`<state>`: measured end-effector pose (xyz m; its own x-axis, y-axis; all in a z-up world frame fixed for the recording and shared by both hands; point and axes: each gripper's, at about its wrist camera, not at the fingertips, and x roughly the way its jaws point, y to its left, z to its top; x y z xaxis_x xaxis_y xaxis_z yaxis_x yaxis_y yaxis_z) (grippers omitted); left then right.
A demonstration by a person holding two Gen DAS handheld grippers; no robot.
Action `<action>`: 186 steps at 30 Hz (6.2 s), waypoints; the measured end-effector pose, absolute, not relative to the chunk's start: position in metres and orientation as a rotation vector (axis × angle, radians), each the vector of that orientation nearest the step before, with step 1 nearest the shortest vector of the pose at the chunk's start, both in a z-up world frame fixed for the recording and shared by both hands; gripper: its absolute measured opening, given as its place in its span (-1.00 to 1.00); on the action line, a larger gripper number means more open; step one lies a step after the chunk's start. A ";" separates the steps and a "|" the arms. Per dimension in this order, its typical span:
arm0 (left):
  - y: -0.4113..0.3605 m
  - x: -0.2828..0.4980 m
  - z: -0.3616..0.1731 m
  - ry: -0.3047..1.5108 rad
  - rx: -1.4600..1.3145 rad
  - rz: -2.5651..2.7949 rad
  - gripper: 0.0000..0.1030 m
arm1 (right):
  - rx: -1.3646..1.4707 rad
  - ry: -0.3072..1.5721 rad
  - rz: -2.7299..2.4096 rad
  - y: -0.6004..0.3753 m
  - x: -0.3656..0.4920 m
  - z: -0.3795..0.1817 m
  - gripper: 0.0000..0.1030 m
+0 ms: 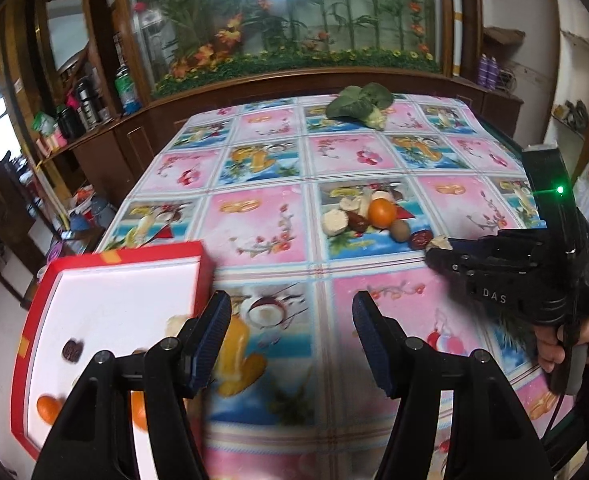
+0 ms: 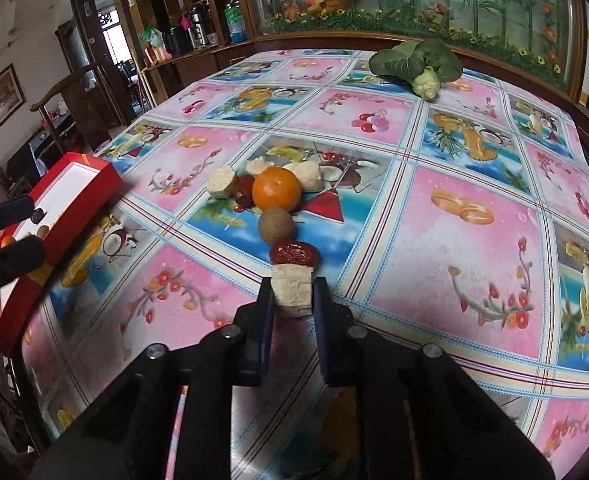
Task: Organize fruits
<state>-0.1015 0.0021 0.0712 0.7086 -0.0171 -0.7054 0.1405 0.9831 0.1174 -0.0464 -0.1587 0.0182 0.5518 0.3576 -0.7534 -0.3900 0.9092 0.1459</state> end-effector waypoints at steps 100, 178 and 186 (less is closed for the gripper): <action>0.173 -0.136 0.042 0.707 0.045 0.345 -0.45 | -0.031 0.743 0.913 0.059 -0.103 0.042 -0.60; 0.061 -0.115 0.083 0.712 0.134 0.088 0.61 | 0.160 0.718 0.694 -0.117 -0.047 0.060 -0.59; 0.134 -0.161 0.114 0.601 0.118 0.336 0.61 | -0.055 0.706 0.954 0.049 -0.074 0.071 -0.59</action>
<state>-0.1606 0.1345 0.1138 0.7726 0.3430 -0.5342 -0.2753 0.9392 0.2050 -0.0742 0.0493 0.0708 0.3747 0.7276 -0.5747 -0.7622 0.5947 0.2559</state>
